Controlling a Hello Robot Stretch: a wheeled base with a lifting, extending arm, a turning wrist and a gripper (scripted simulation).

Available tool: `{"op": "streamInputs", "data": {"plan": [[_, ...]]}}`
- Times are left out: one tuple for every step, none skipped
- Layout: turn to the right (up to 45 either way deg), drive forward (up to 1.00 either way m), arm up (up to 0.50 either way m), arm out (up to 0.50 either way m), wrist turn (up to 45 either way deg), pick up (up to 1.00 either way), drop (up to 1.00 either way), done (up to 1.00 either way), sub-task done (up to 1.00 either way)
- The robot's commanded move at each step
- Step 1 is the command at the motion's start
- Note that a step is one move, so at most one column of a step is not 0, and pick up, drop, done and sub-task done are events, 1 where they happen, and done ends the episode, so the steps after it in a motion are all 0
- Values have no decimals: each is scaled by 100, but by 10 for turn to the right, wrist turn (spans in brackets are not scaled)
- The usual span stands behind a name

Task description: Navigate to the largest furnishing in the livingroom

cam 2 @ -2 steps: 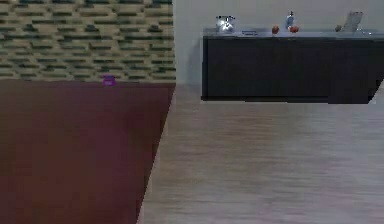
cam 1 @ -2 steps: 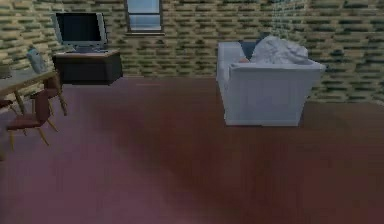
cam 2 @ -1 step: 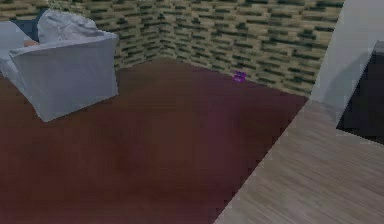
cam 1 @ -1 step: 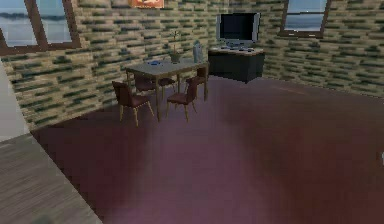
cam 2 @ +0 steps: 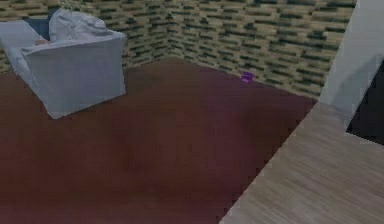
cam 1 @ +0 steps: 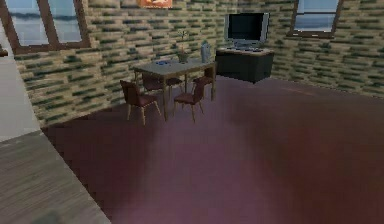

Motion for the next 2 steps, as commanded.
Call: {"op": "streamInputs", "data": {"plan": [[0,45,0,0,0,0,0,0,0],[-270,0,0,0,0,0,0,0,0]]}}
